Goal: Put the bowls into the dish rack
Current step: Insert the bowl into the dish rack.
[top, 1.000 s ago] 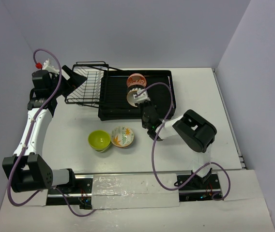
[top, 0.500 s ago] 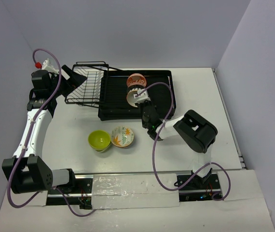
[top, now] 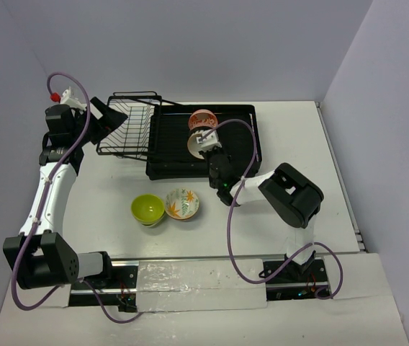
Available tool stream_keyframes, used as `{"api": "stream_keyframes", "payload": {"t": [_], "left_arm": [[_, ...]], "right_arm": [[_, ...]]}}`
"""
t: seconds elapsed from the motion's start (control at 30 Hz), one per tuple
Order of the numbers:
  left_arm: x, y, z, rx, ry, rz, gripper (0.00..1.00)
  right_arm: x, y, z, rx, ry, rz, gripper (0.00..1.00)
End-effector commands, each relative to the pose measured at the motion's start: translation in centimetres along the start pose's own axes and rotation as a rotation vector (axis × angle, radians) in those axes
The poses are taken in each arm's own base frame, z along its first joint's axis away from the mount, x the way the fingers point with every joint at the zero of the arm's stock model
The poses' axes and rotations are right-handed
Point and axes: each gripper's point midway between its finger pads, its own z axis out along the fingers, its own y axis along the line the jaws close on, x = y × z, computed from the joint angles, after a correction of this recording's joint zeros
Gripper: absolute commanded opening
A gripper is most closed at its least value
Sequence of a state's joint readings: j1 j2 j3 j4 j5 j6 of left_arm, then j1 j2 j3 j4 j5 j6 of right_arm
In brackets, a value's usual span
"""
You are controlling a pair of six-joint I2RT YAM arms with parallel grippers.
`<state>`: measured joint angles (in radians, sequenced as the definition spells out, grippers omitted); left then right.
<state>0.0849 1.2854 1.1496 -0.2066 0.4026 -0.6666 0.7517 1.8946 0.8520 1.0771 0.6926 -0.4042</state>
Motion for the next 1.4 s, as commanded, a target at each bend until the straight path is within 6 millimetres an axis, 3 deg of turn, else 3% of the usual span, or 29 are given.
{"api": "stream_keyframes", "payload": {"t": [0.0,0.53,0.97,1.2,1.37], "left_arm": [[-2.1,-0.6,-0.7,0.023,-0.060,0.032,0.95],[-2.9,0.0,-1.0,0.026,-0.076,0.016,0.95],[-3.6,-0.2,-1.8,0.039,-0.107,0.017,0.97],[-3.4,-0.2,-1.6,0.049,-0.098,0.008,0.97],[-3.2,-0.2,-1.3,0.058,-0.088,0.001,0.97]], "right_arm": [[-3.9,-2.0,0.9,0.074,-0.057,0.095,0.00],[-8.6,-4.6,2.4,0.115,-0.124,0.179,0.00],[-11.2,-7.6,0.4,0.099,-0.175,0.286,0.00],[-11.3,-11.2,1.1,0.175,-0.167,0.281,0.00],[-8.6,-14.4,3.6,0.251,-0.109,0.247,0.00]]}}
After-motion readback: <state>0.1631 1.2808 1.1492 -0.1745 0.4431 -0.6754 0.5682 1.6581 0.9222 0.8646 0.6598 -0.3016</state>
